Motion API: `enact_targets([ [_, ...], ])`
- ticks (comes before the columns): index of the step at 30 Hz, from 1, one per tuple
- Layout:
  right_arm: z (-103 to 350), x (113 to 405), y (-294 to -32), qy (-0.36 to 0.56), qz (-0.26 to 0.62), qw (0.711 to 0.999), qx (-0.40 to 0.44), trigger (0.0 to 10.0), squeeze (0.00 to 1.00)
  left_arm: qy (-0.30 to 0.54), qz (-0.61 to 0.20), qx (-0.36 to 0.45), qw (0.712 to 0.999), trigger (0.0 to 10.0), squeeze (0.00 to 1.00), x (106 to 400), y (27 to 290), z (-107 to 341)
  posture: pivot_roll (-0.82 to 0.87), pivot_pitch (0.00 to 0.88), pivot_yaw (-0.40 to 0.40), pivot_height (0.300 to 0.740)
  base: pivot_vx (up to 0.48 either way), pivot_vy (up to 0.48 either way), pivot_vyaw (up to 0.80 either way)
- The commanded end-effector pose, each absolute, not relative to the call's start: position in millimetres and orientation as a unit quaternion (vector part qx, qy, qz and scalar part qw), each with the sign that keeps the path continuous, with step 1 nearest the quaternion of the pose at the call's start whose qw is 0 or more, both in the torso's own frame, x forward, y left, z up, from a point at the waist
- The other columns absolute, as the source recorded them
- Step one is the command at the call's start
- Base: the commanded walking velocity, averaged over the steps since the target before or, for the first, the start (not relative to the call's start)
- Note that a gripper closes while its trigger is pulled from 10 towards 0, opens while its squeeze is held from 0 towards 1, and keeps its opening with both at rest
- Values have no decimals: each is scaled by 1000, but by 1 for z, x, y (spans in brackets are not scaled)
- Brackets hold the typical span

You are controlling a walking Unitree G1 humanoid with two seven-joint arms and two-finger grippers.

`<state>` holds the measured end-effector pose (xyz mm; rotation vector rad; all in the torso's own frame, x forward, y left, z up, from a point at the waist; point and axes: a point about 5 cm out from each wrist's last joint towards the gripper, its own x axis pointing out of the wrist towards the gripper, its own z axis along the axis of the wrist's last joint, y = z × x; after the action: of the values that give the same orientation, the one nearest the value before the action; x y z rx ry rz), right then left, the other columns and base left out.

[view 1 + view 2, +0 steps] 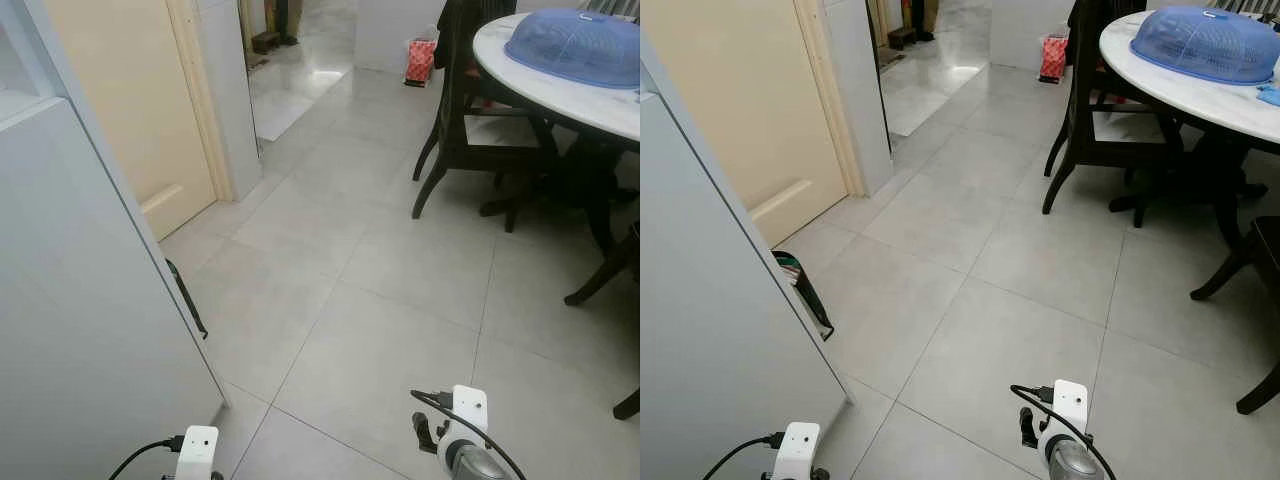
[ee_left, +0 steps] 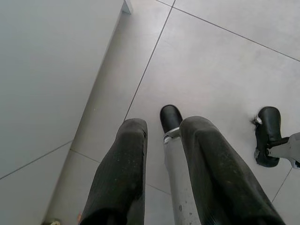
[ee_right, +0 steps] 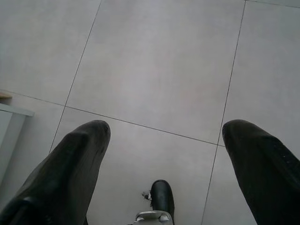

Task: Restocking fridge

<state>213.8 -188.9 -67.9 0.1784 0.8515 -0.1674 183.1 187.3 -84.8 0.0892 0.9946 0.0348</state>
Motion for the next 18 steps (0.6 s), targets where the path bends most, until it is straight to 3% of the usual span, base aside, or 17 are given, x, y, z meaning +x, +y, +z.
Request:
enact_targets([
  [1, -77, 205, -165, 469, -26, 879, 79, 10000, 0, 460, 18, 41, 887, 10000, 0, 222, 219, -59, -29, 0, -21, 740, 0, 0, 0],
  [18, -75, 208, -166, 467, -19, 881, 70, 10000, 0, 437, 14, 40, 898, 10000, 0, 234, 214, -52, -30, 0, -32, 740, 0, 0, 0],
])
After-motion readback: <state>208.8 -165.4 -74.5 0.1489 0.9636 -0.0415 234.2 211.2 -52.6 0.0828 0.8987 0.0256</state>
